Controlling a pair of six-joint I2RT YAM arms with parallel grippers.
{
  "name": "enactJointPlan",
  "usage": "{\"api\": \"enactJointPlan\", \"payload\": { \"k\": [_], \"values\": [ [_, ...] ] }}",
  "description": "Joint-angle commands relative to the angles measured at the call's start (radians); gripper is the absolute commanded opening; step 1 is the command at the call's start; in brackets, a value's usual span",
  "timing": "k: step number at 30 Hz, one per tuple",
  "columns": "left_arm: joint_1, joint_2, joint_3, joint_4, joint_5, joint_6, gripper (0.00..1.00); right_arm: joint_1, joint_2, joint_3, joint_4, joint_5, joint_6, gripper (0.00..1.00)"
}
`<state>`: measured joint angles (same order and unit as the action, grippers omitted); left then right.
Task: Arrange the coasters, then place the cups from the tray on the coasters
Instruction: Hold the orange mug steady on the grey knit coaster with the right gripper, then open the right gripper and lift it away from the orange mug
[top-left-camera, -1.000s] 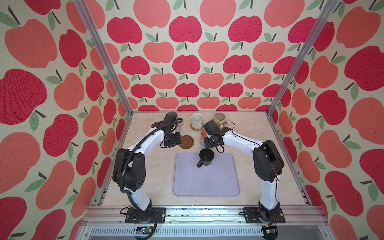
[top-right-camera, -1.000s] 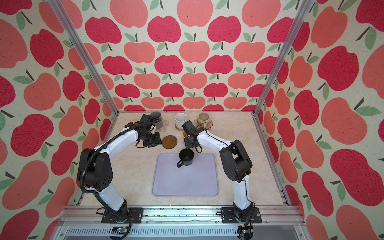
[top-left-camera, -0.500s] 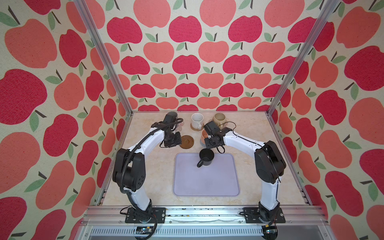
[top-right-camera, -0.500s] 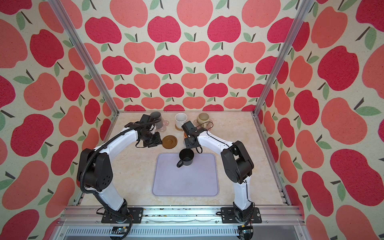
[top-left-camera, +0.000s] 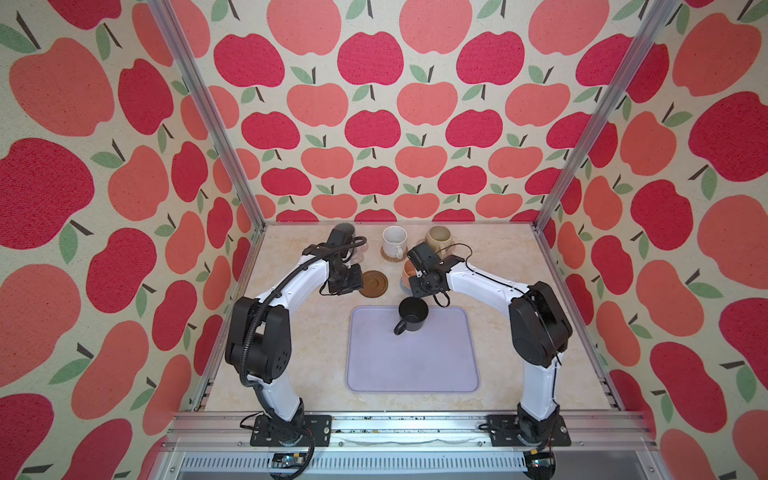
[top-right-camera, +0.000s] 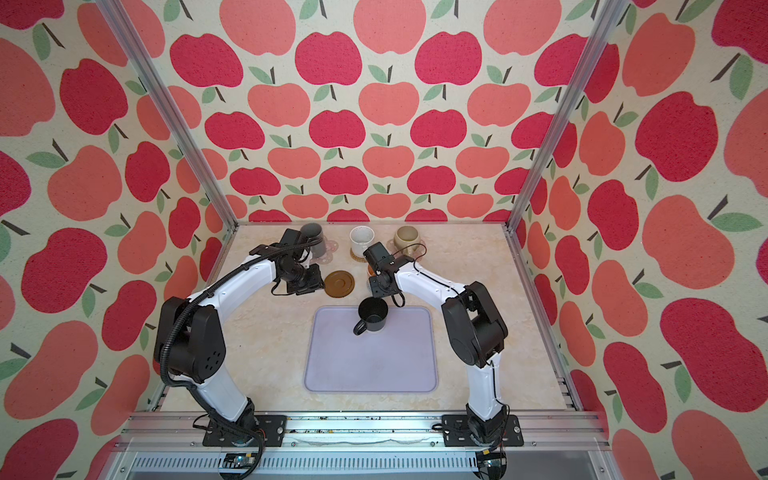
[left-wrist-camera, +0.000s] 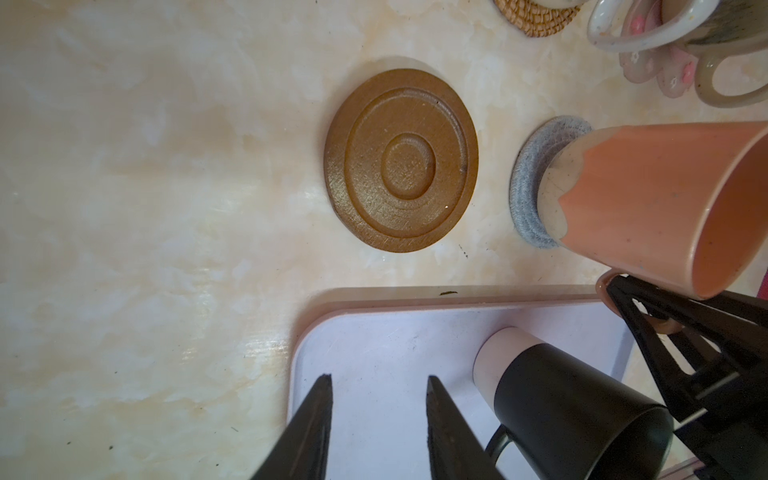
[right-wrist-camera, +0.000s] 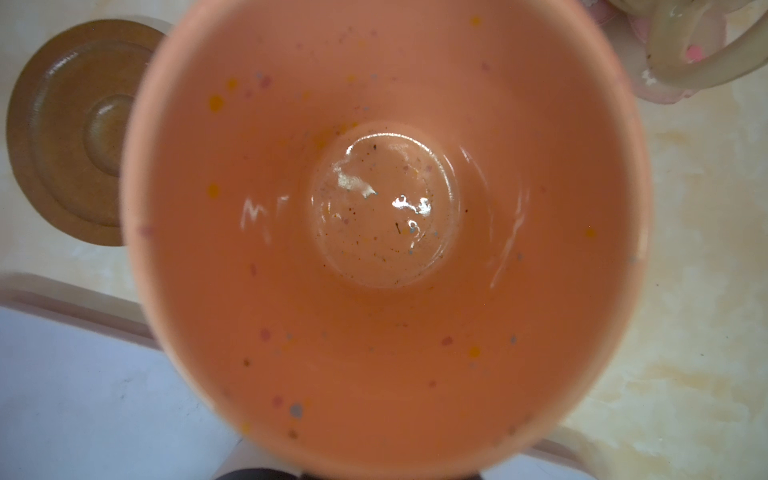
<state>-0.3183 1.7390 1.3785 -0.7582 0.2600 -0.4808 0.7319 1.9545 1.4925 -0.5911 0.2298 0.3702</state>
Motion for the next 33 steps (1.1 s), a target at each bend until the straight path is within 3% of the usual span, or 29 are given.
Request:
{"api": "enactJointPlan", "payload": {
  "k": [1, 8, 22, 33],
  "values": [
    [-0.004, -0.017, -0.011, -0.001, 0.004, -0.007, 0.4, -0.008, -0.03, -0.001, 0.051, 0.029, -0.008, 0.0],
    [-0.004, -0.017, -0.009, -0.003, 0.003, -0.005, 0.4, -0.011, -0.016, 0.003, 0.044, 0.017, 0.003, 0.0],
    [-0.005, -0.017, 0.001, -0.007, 0.005, -0.008, 0.4, -0.011, -0.011, 0.005, 0.025, -0.005, 0.007, 0.31],
    [-0.011, -0.027, -0.004, -0.013, 0.006, -0.008, 0.4, -0.01, -0.029, 0.006, 0.008, -0.021, 0.02, 0.33]
  ]
}}
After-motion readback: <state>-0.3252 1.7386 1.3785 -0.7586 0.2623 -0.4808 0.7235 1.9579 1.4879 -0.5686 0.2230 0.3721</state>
